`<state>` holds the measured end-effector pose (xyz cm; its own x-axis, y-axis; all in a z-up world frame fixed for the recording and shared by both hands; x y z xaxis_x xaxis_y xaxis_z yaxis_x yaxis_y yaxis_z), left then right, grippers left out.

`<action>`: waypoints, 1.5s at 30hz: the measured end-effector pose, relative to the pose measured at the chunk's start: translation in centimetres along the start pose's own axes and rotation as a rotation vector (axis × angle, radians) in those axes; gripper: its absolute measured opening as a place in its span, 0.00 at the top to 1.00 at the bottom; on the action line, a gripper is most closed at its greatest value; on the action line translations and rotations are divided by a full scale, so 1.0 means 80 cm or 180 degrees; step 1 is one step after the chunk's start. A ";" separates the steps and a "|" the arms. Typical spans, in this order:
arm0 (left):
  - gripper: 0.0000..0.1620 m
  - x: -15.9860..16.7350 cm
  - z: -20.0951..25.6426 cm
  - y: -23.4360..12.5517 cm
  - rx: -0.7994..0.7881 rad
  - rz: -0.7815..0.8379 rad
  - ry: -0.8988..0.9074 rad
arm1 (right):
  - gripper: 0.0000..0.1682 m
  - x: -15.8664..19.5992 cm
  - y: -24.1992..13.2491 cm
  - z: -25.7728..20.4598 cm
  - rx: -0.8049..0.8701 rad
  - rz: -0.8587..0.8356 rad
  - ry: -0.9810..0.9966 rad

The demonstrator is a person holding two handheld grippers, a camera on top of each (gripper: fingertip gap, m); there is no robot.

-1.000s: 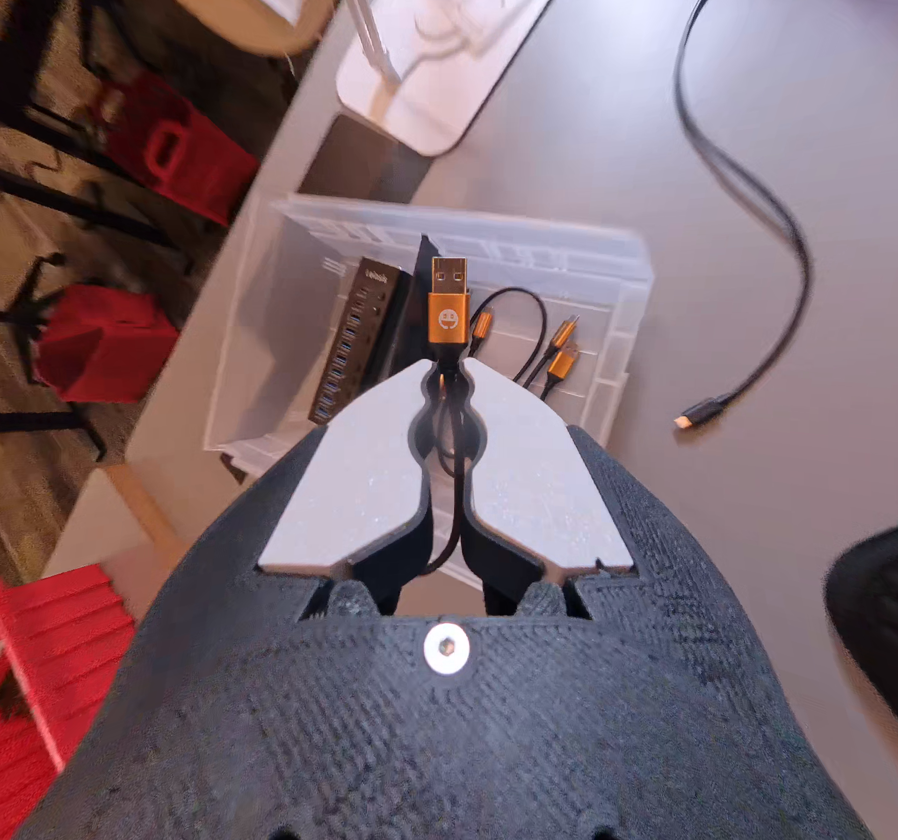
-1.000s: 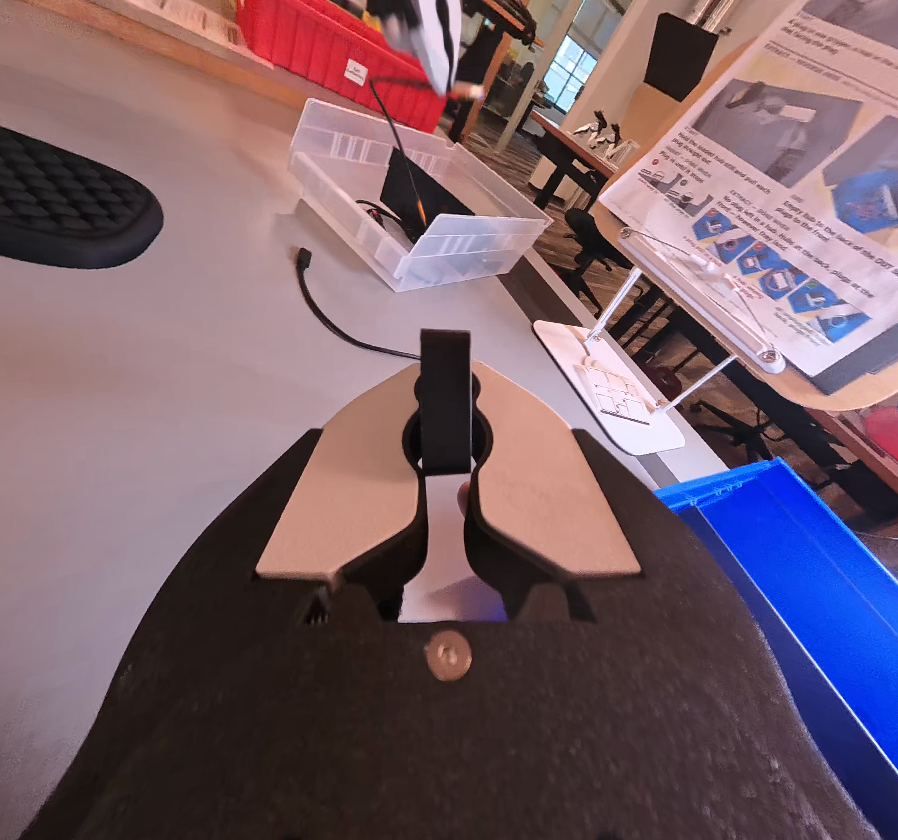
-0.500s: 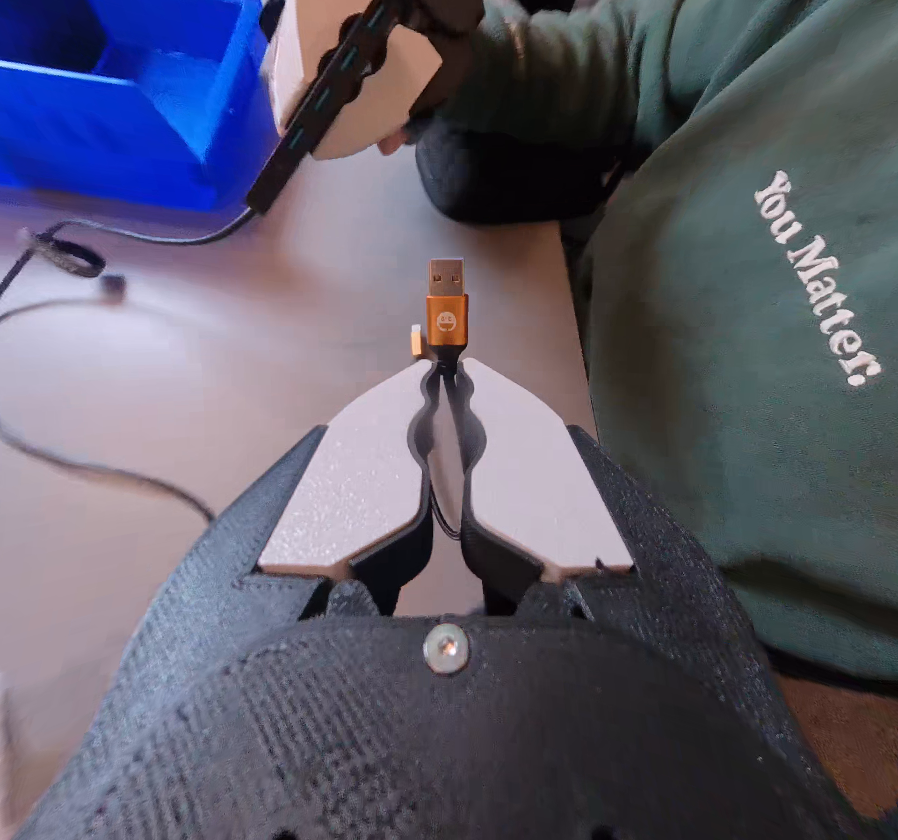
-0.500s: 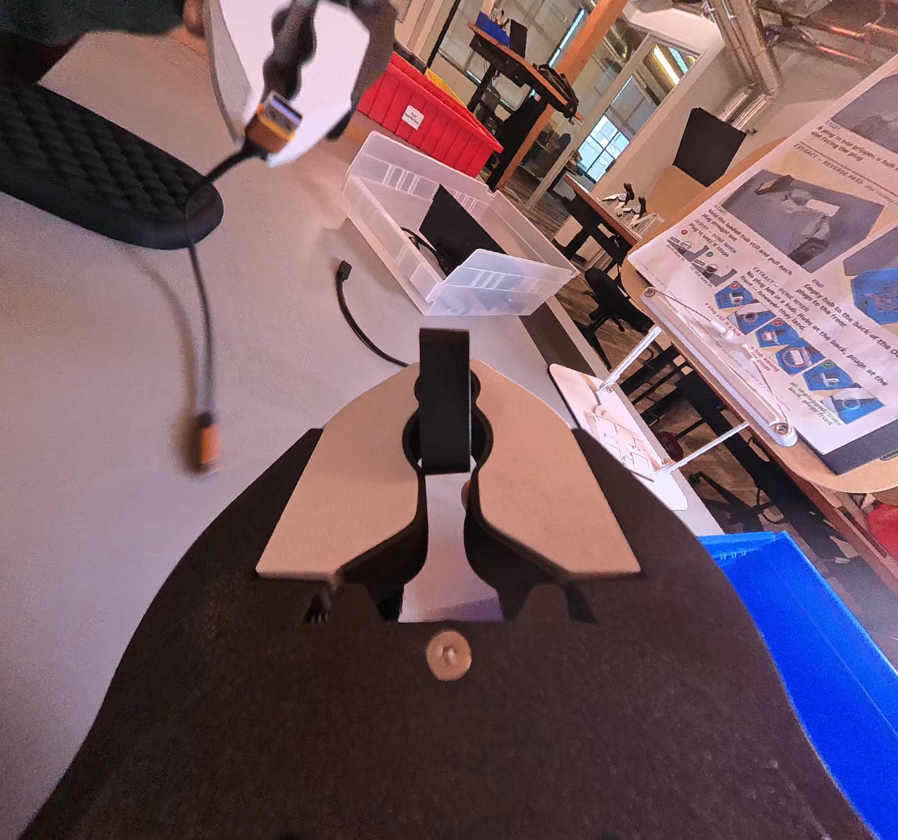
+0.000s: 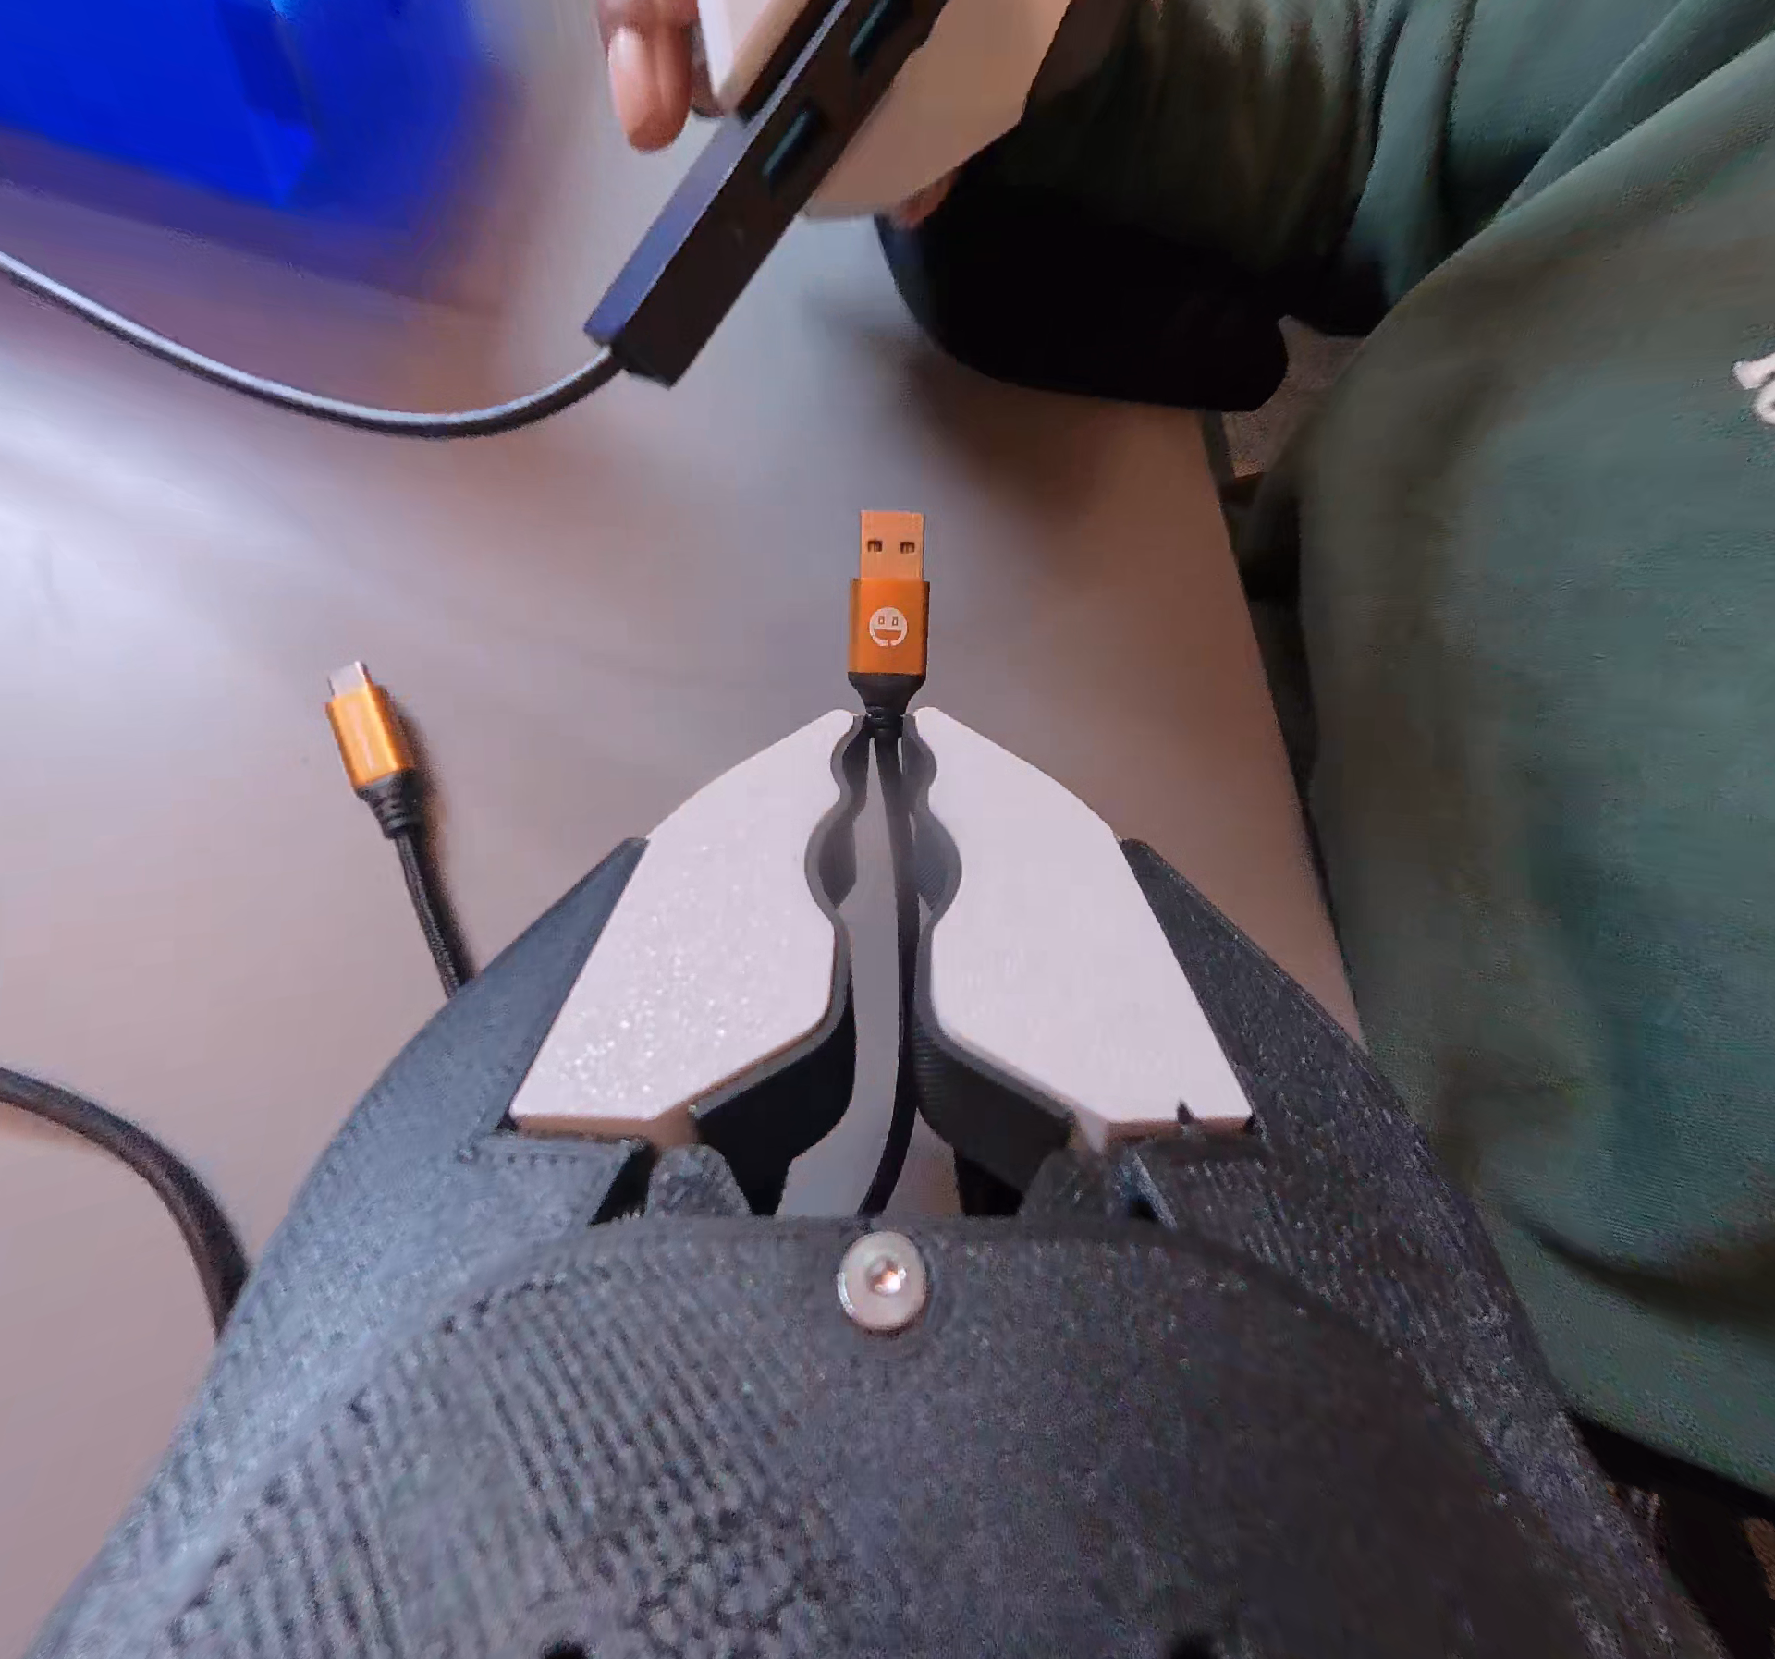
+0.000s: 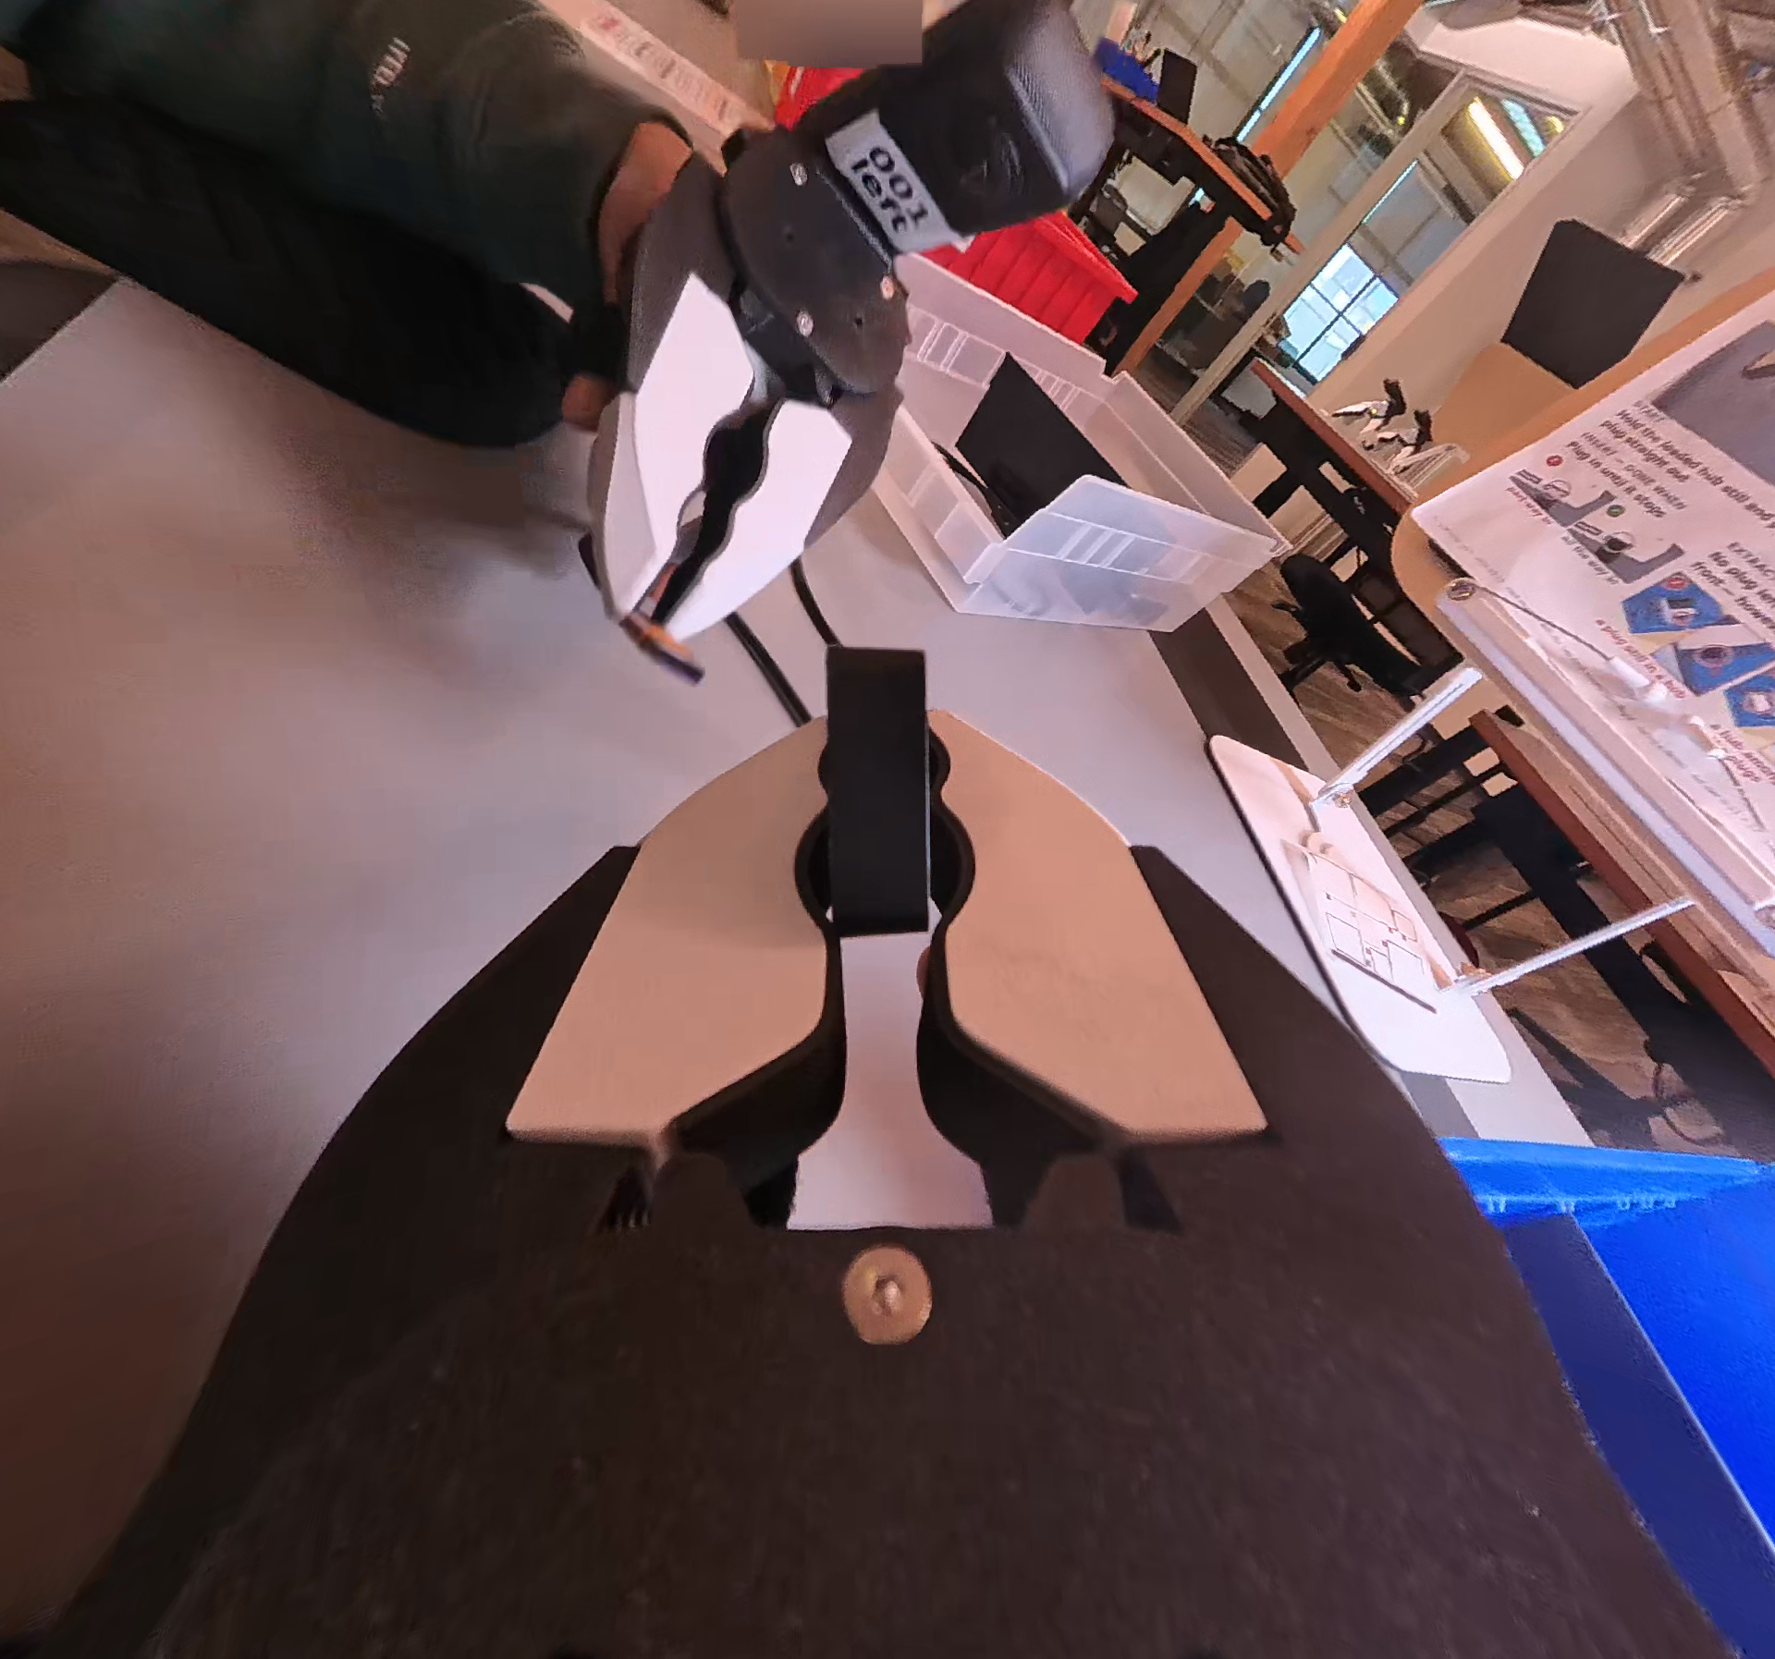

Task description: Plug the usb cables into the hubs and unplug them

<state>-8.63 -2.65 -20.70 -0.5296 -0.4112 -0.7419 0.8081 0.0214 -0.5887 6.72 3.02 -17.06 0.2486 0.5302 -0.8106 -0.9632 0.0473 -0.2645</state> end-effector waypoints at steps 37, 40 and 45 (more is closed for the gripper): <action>0.96 0.022 0.001 0.041 -0.1160 -0.1011 0.0695 | 0.93 0.035 0.028 -0.034 -0.0146 -0.0927 -0.0647; 0.96 0.018 0.000 0.045 -0.1223 -0.1009 0.0783 | 0.93 0.035 0.027 -0.035 -0.0165 -0.0930 -0.0655; 0.96 -0.003 0.000 0.024 -0.0898 -0.0454 0.0308 | 0.93 0.032 0.024 -0.037 -0.0155 -0.0903 -0.0752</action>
Point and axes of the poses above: each gripper's, where its closed fingertips meet, y out along the fingers, x out of its underside, z = x × y across the jaws, the point moved 6 cm from there along -y, back along the fingers, and after that the axes turned 5 degrees about -z, right-handed, at the moved point
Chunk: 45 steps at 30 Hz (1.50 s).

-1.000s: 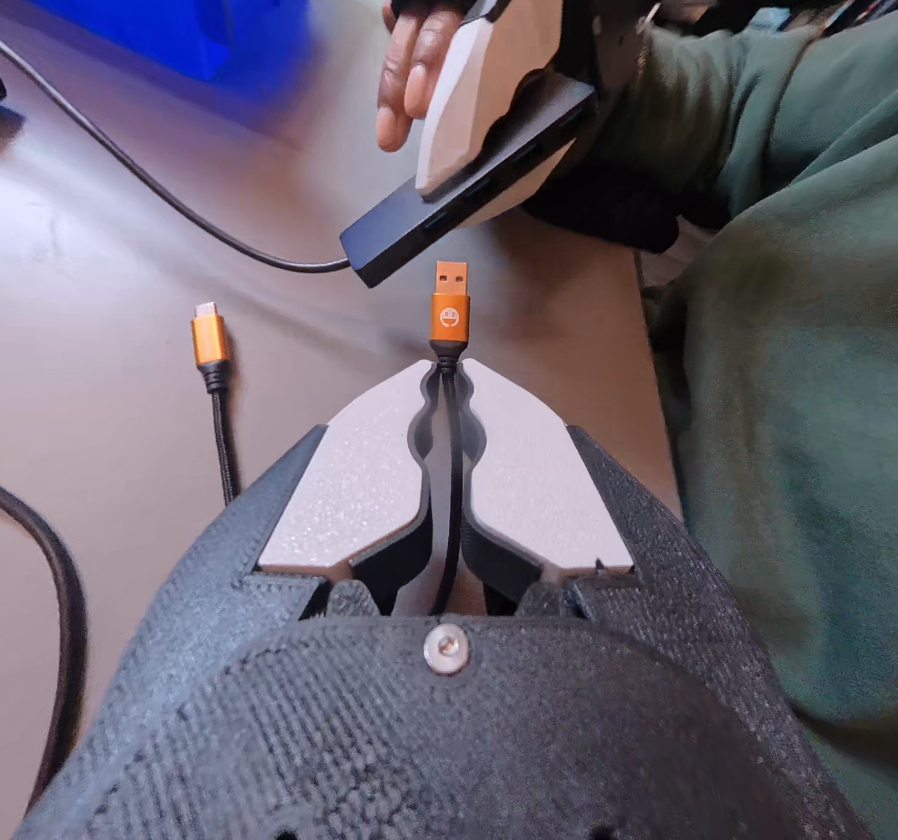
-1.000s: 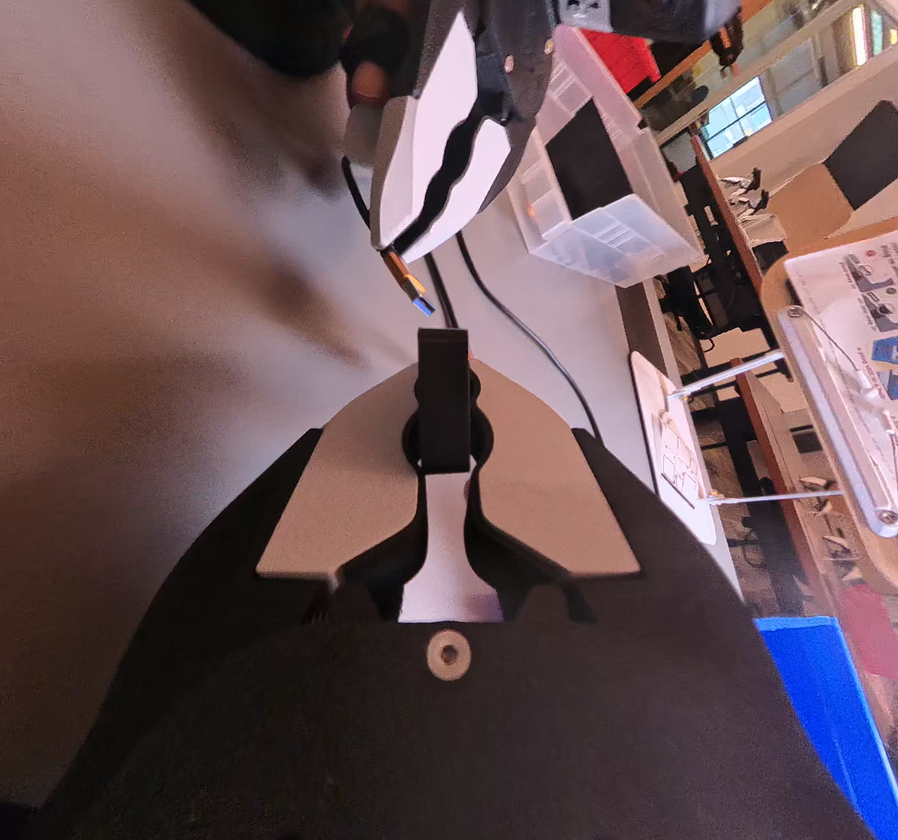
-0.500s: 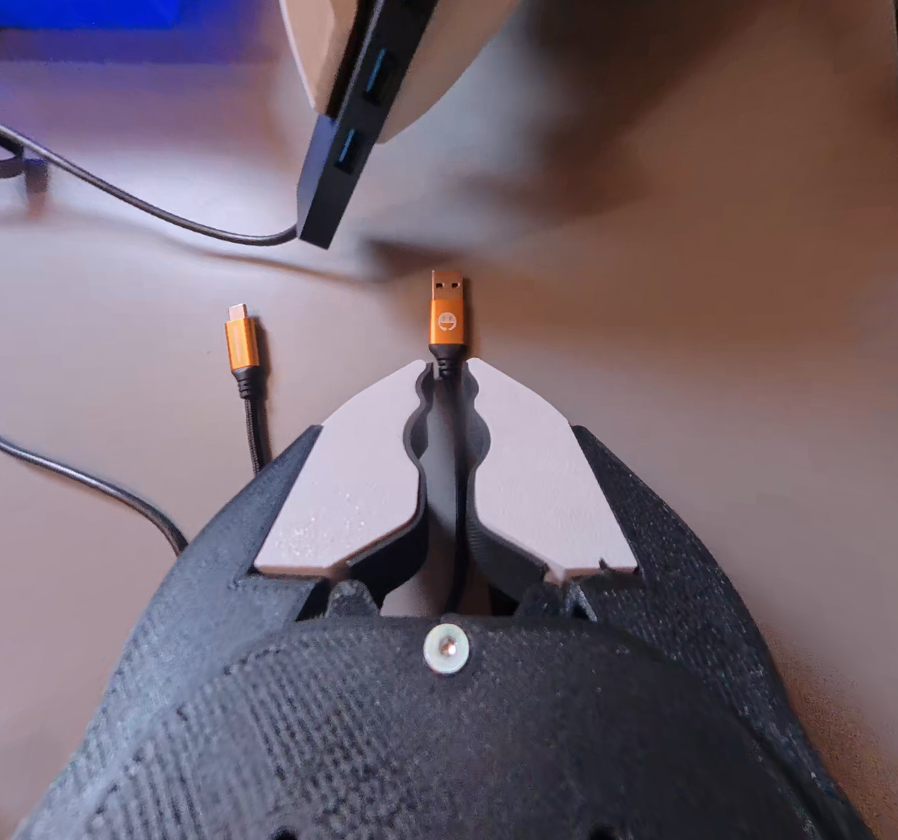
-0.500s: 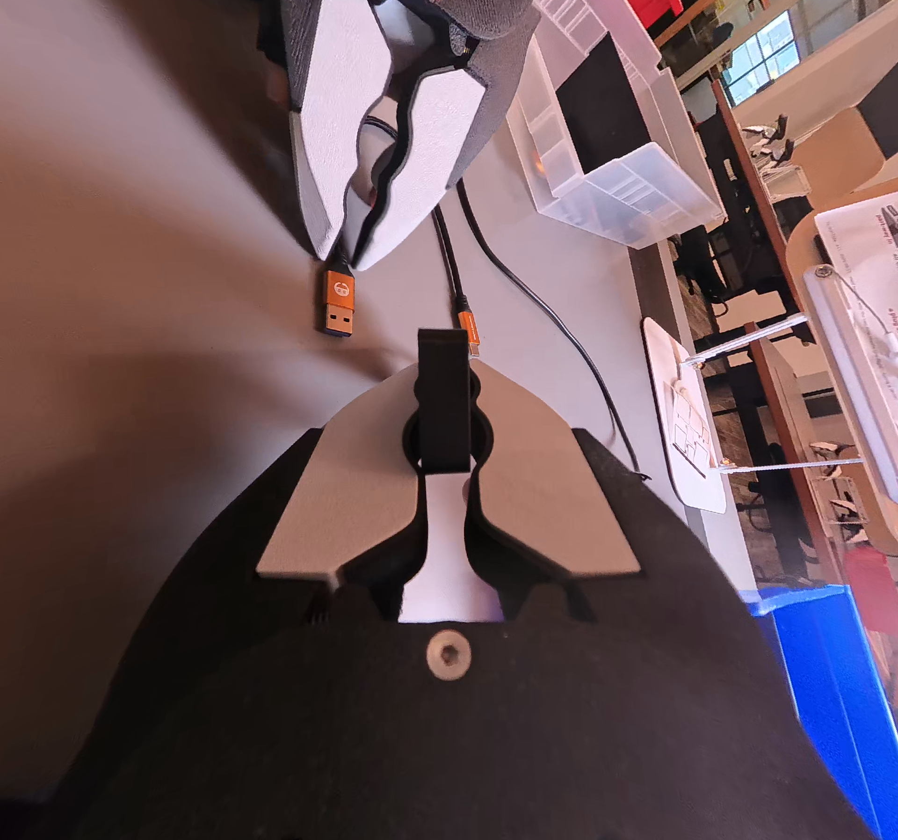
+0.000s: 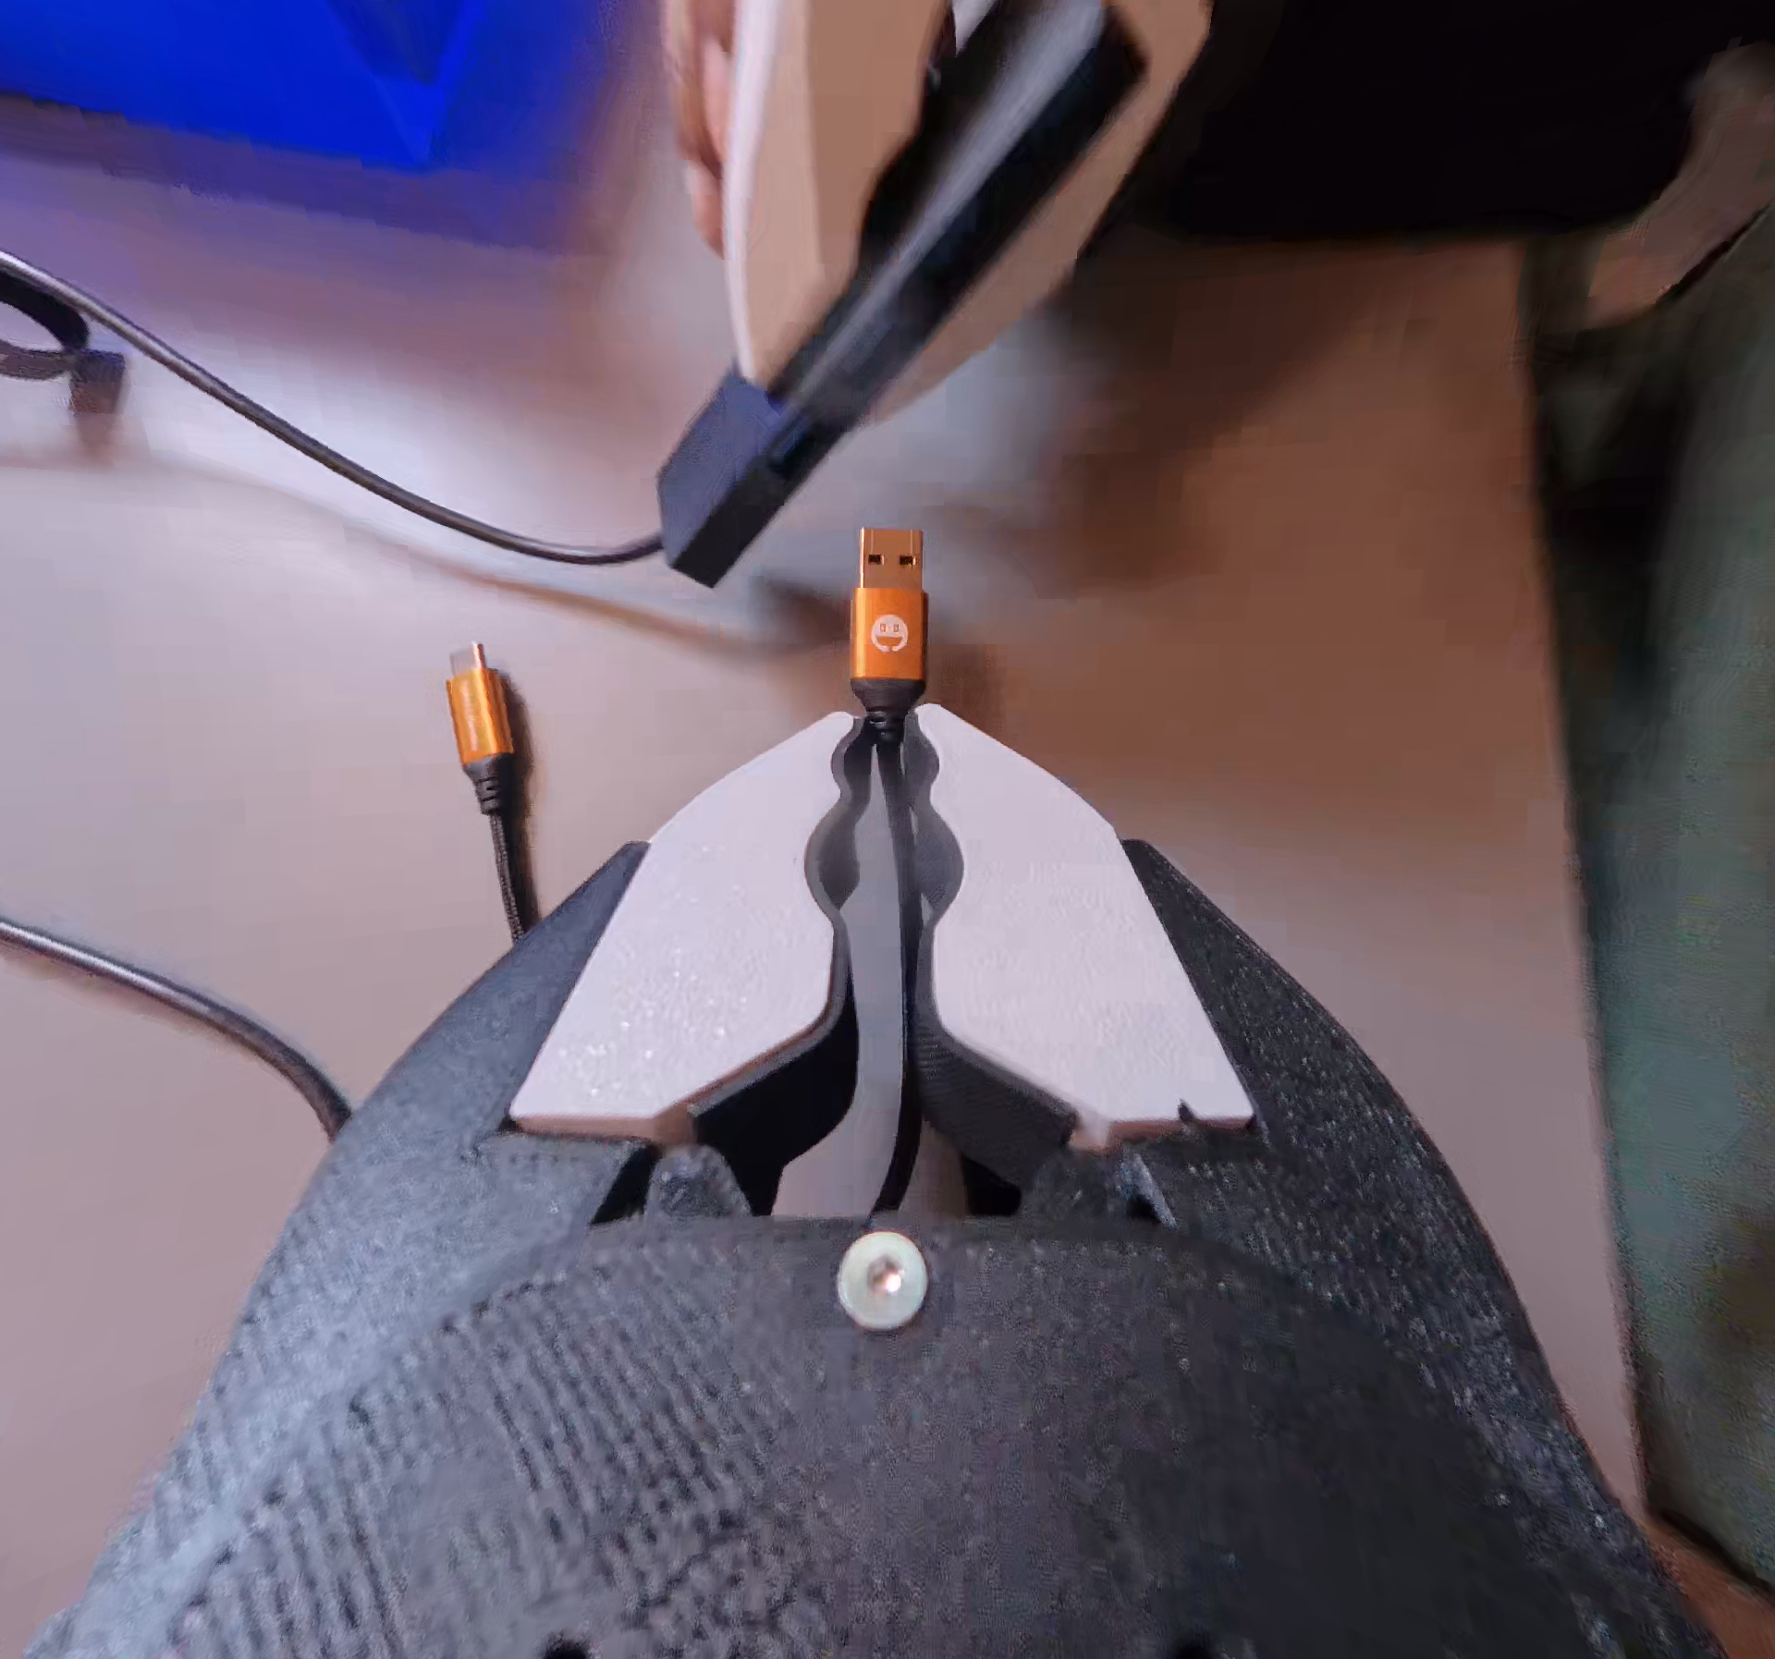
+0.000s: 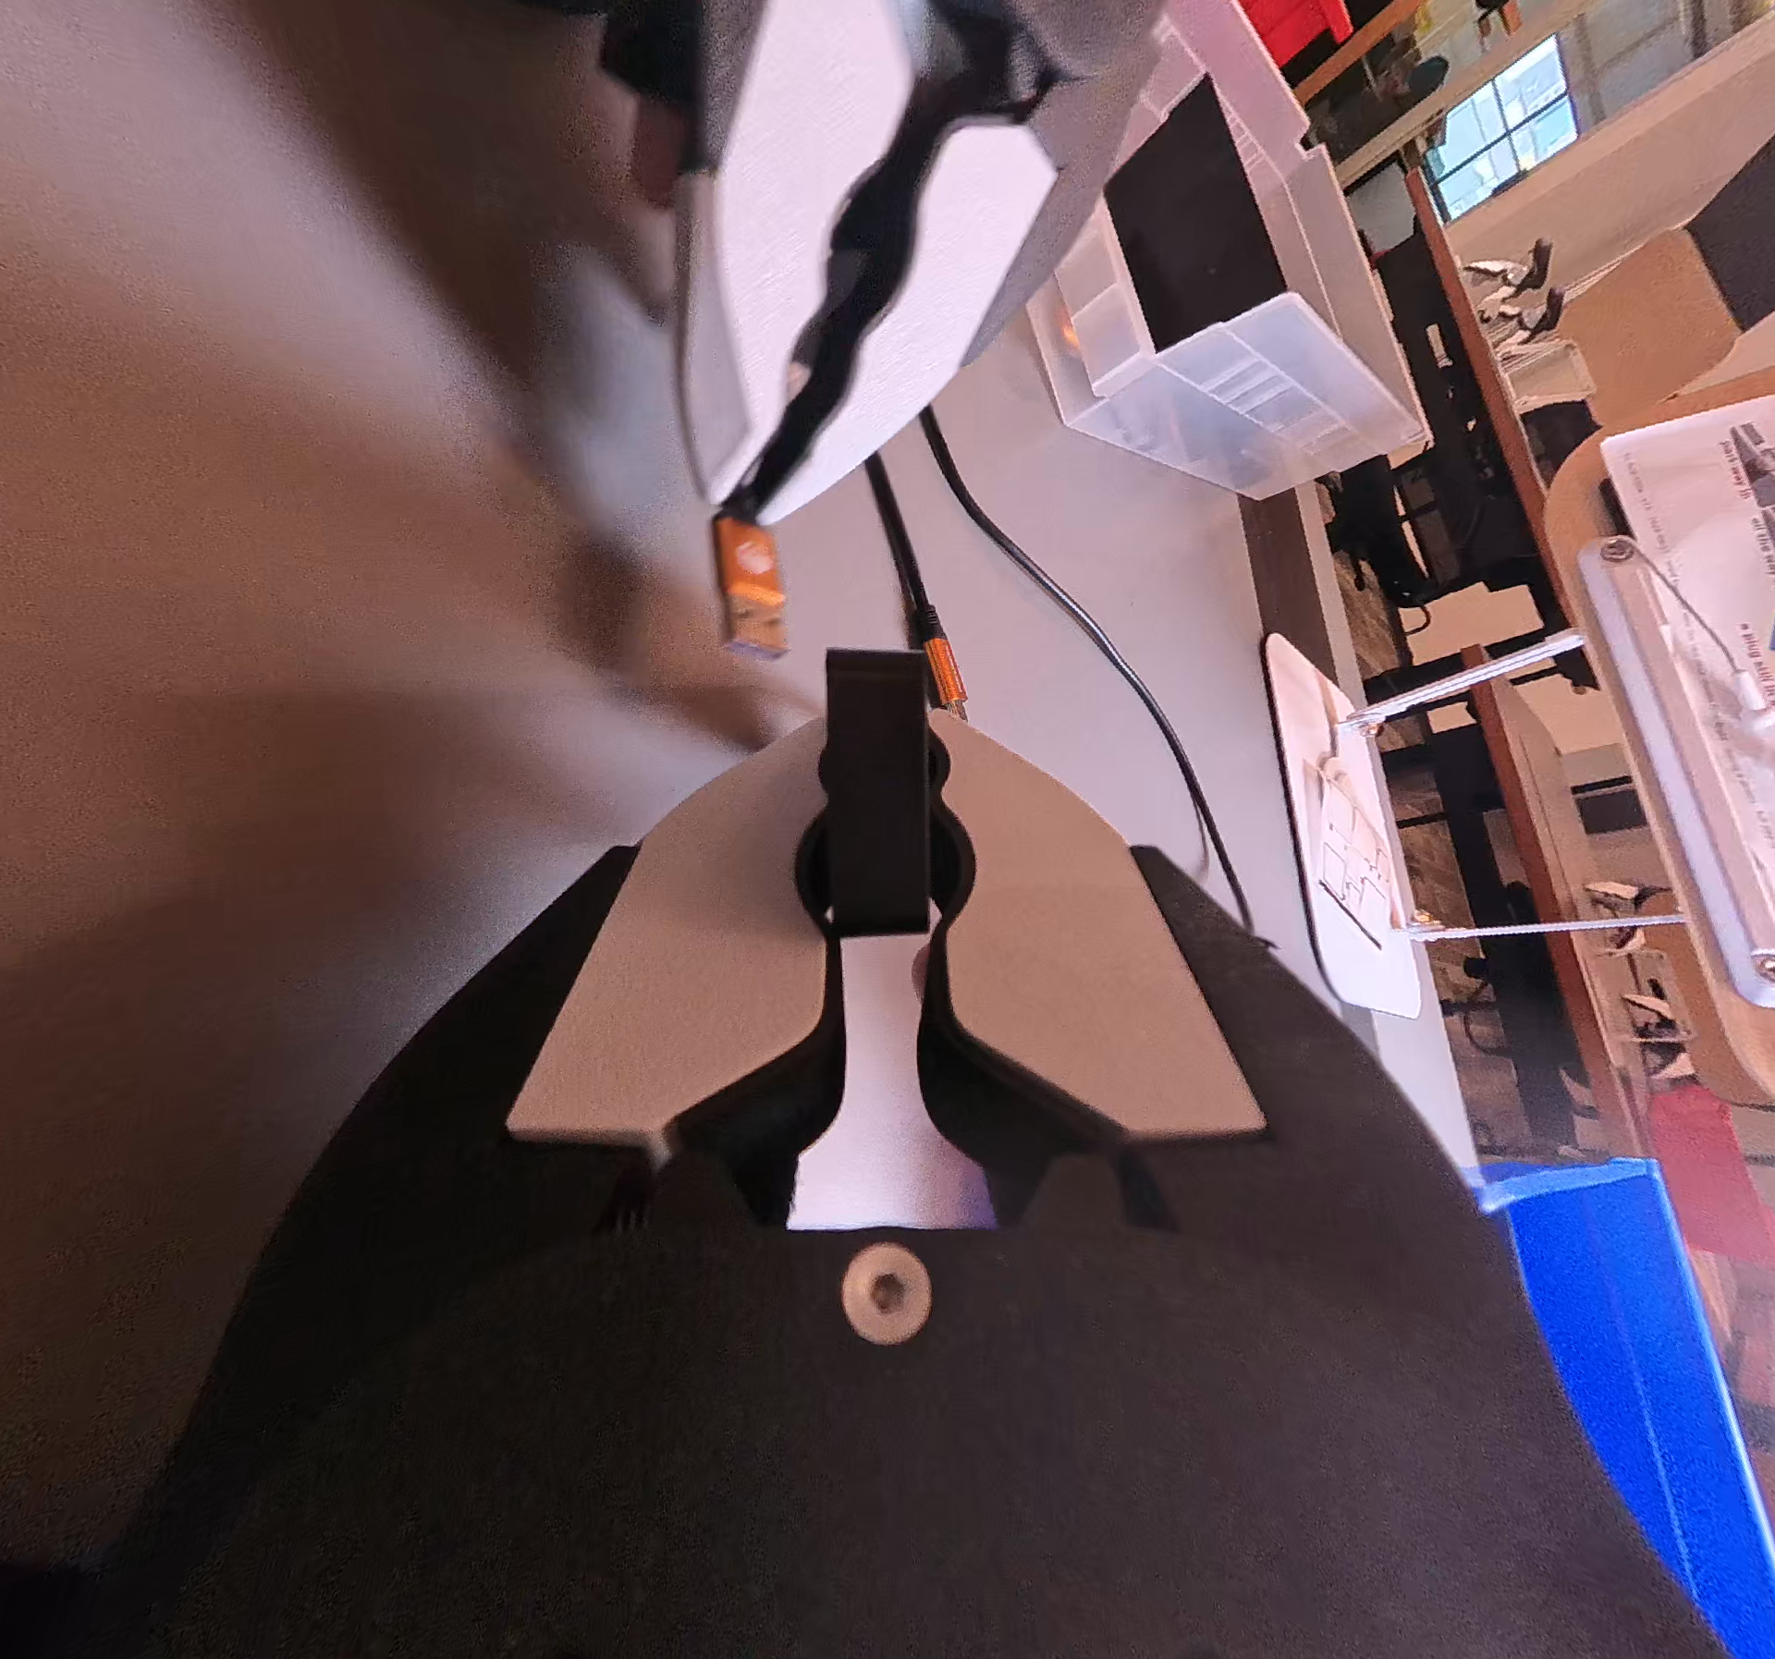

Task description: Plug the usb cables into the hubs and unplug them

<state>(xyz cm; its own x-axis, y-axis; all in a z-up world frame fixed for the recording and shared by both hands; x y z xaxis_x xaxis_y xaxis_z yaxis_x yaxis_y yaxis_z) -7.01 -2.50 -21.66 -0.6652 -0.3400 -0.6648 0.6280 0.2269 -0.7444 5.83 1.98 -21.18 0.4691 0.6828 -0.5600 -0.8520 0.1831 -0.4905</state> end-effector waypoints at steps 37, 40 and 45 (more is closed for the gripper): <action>0.96 0.015 0.004 -0.001 0.1281 0.0123 -0.0750 | 0.93 -0.039 0.005 -0.046 0.0234 0.0138 -0.1256; 0.96 0.008 0.005 -0.009 0.1380 0.0303 -0.0812 | 0.92 -0.039 0.007 -0.039 0.0339 0.0101 -0.1142; 0.96 0.006 0.012 -0.004 0.1358 0.0258 -0.0832 | 0.93 -0.035 0.008 -0.042 0.0248 -0.0058 -0.1216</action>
<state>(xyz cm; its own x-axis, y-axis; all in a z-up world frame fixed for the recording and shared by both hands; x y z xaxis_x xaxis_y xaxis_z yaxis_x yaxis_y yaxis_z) -7.14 -3.58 -21.69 -0.5184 -0.5663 -0.6407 0.8188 -0.1125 -0.5630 4.71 -2.19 -22.17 0.3766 0.8904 -0.2556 -0.8663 0.2409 -0.4376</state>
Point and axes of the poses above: each gripper's, where its closed fingertips meet, y out along the fingers, x out of its underside, z = x × y across the jaws, the point moved 6 cm from there along -y, back along the fingers, and after that the axes turned 5 degrees about -z, right-handed, at the moved point
